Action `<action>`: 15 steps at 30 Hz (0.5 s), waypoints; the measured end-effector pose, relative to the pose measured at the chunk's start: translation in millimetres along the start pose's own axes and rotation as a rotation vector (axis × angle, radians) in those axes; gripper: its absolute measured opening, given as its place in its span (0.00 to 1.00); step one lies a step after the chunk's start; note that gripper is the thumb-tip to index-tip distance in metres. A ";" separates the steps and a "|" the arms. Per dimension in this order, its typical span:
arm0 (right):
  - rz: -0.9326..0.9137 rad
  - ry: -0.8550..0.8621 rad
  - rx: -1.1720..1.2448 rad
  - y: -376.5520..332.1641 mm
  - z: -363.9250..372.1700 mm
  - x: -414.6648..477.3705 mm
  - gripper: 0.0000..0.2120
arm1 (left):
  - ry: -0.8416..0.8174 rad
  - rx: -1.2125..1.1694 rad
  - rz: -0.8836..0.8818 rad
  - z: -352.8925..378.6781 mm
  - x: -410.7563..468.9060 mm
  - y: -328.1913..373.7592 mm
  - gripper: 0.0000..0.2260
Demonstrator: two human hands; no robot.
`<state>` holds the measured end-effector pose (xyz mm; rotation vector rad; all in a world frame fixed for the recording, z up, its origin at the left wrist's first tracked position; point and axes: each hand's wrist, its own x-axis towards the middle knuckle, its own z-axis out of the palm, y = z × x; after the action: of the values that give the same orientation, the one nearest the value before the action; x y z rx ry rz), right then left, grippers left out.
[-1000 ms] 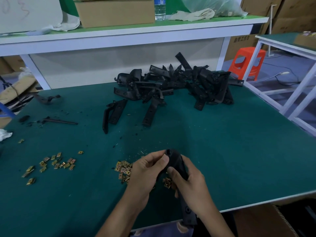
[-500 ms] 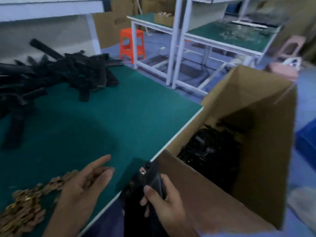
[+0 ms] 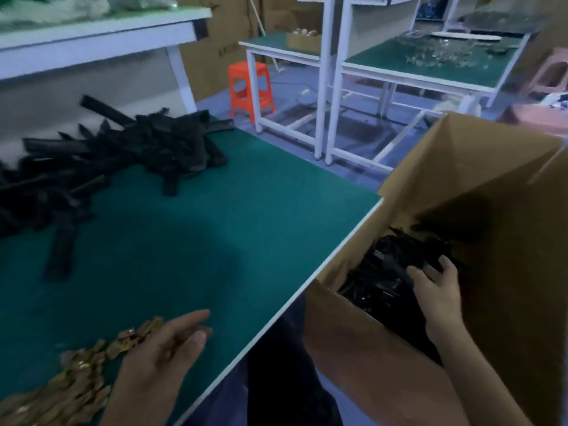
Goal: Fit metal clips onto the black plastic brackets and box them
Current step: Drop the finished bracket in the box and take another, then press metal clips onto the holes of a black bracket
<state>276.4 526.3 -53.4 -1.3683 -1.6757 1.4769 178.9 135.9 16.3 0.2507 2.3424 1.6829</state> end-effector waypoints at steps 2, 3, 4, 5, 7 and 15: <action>-0.206 -0.167 0.000 -0.7 42.4 -34.9 0.20 | 0.077 0.023 -0.017 -19.2 4.2 -4.9 0.12; -0.315 -0.274 -0.009 -5.0 65.0 -55.6 0.15 | 0.118 0.045 -0.024 -28.9 8.2 -7.3 0.11; -0.415 -0.381 -0.003 -10.4 88.3 -79.1 0.12 | 0.164 0.064 -0.029 -40.1 13.5 -10.0 0.10; -0.494 -0.483 0.016 -16.6 109.6 -103.7 0.12 | 0.211 0.081 -0.034 -51.4 19.7 -13.0 0.09; -0.590 -0.694 0.029 -30.4 147.9 -153.9 0.13 | 0.294 0.125 -0.043 -74.2 35.3 -18.5 0.09; -0.600 -0.986 -0.084 -33.9 226.5 -234.4 0.12 | 0.543 0.326 -0.123 -144.1 95.4 -52.7 0.12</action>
<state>151.8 224.2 -29.6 -0.0110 -2.4254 1.7930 45.2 15.2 0.8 -0.3347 2.9478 1.4347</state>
